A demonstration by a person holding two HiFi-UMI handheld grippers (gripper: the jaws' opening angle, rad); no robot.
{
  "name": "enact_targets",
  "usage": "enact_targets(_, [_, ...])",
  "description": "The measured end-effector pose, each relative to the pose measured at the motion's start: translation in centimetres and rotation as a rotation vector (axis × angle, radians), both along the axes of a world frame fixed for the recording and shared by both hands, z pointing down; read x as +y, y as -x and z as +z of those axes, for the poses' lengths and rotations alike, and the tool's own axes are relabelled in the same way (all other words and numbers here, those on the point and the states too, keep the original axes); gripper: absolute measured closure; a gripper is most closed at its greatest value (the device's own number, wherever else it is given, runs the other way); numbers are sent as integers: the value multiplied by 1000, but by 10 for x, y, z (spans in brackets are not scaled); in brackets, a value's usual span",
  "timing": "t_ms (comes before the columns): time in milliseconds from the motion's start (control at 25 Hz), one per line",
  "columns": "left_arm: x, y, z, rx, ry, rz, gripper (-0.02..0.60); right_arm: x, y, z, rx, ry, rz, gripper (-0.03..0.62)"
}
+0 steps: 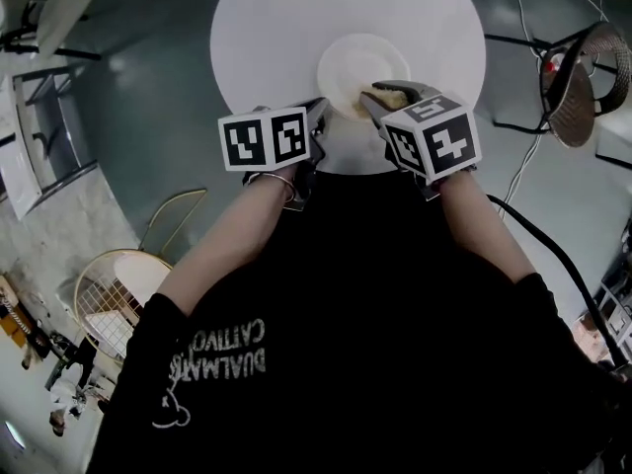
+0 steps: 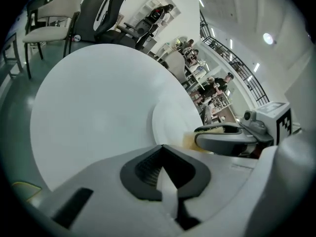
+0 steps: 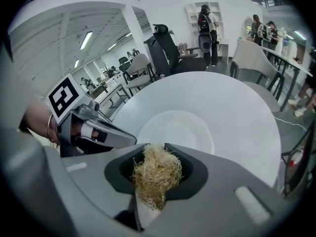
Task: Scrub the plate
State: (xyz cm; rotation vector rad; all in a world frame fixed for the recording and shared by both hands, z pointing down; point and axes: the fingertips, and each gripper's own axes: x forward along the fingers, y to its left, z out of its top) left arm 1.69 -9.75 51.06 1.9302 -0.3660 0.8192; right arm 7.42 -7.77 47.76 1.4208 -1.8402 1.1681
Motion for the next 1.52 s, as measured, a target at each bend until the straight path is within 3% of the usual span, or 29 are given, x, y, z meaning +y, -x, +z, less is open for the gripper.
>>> enact_targets(280, [2, -6, 3, -9, -4, 61, 580, 19, -27, 4, 27, 18, 99, 502])
enact_targets(800, [-3, 0, 2, -12, -9, 83, 580, 27, -64, -2, 54, 4, 257, 502])
enact_targets(1000, [7, -8, 3, -2, -11, 90, 580, 20, -29, -20, -27, -70, 194, 502])
enact_targets(1200, [9, -15, -2, 11, -17, 104, 580, 18, 16, -10, -62, -43, 87, 502])
enact_targets(1520, [11, -4, 1, 3, -28, 103, 580, 40, -8, -2, -31, -17, 177, 502])
